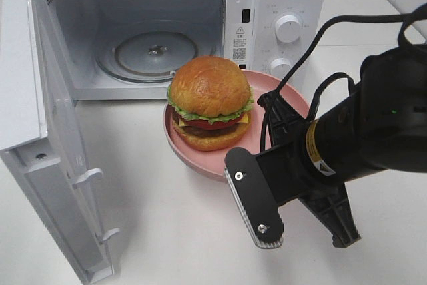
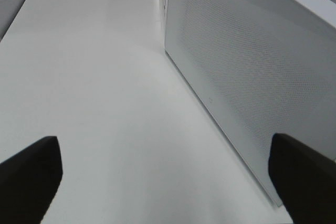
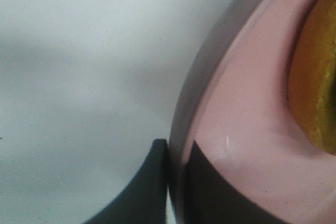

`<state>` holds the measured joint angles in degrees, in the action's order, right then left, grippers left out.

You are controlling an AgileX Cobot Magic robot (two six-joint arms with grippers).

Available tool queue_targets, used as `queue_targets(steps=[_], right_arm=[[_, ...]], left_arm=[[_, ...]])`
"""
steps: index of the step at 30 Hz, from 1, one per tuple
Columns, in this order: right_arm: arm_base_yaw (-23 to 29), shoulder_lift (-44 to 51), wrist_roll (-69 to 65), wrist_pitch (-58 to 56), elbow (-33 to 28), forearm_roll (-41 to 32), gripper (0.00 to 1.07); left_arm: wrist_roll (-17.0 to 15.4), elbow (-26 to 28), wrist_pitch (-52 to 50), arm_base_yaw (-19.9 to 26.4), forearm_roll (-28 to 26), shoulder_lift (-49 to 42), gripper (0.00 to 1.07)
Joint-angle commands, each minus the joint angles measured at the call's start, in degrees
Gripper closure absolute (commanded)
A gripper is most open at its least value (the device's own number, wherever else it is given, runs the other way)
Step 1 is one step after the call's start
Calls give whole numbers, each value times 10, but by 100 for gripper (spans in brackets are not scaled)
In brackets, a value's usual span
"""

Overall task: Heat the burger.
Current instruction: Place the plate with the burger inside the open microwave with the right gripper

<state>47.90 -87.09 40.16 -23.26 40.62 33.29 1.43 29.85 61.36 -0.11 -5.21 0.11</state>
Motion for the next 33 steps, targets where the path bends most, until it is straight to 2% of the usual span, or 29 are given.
queue_targets(steps=[1,3,5,8,10,13,15,18,22,25,33], right_arm=[[-14,4,54,30,15,-13,107],[-19,4,69,30,18,-25,107],[-45,4,158,34,31,-93,107],[-50,4,184,37,32,-107,107],[-69,4,288,56,32,-170,107],[-73,4,308,61,32,-186,107],[-87,4,387,96,32,-247,107],[-92,4,430,108,32,-280,107],[-92,4,451,108,32,-285,107],[-92,2,439,108,32,-254,107],[-92,-11,421,128,32,-239,107]], left_arm=[[-2,-1,1,2,-1,-1,7],[-2,-1,1,2,-1,-1,7],[-2,-1,1,2,-1,-1,7],[-2,-1,1,2,-1,-1,7],[-2,-1,1,2,-1,-1,7],[-2,-1,1,2,-1,-1,7],[-2,-1,1,2,-1,-1,7],[-2,-1,1,2,-1,-1,7],[-2,-1,1,2,-1,-1,7],[-2,-1,1,2,-1,-1,7],[-2,-1,1,2,-1,-1,7]])
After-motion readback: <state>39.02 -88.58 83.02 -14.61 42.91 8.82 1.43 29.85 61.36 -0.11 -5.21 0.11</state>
